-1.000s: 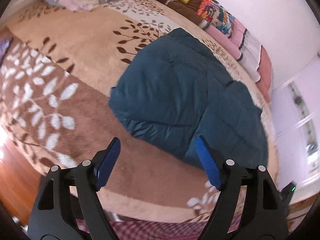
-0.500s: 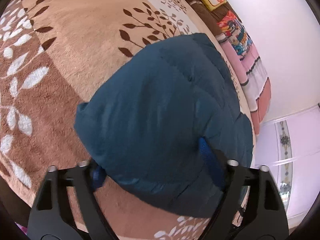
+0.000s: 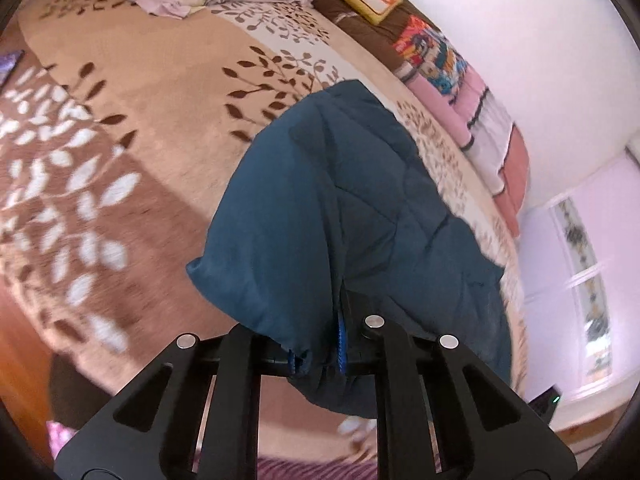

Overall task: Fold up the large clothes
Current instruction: 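Lay the folded hem onto the jacket with both tools and release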

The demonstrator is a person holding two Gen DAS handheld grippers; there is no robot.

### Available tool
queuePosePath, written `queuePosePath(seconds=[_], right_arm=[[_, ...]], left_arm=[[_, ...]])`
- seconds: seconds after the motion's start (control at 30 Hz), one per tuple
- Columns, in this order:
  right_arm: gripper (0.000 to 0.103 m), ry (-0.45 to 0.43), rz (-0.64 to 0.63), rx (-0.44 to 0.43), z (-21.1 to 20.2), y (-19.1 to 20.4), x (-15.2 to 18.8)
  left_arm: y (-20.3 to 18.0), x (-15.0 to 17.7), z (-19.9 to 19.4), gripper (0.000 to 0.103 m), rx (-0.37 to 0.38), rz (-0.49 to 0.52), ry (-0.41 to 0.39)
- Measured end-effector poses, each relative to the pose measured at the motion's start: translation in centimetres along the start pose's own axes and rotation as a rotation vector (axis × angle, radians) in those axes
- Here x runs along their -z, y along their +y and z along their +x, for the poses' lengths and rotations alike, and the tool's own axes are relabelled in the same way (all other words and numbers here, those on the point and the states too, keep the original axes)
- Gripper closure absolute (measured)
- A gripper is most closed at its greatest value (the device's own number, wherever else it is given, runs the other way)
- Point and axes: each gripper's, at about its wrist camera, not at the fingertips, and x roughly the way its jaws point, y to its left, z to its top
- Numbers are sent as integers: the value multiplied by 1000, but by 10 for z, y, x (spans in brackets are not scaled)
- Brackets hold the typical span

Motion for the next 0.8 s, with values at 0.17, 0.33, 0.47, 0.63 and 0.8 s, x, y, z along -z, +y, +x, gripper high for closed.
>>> queuePosePath(seconds=[0.17,0.33,0.47,0.63,0.8], right_arm=[[81,25,-50,48,-10,-6,39],[81,34,-144,119,-10,-3,58],[78,38,-140,138,-5,-8,60],[52,34,-130,211,-1,-8,61],[43,40,-163,252,-16,-6,70]], left_arm=[[18,30,-18,88,-72,64,24],[26,48,-22,87,-108,127,24],[30,53,-17,86,-124,127,13],[23,59,-14,70,-192,164,-22],[21,63,-17,50,-220,173,-43]])
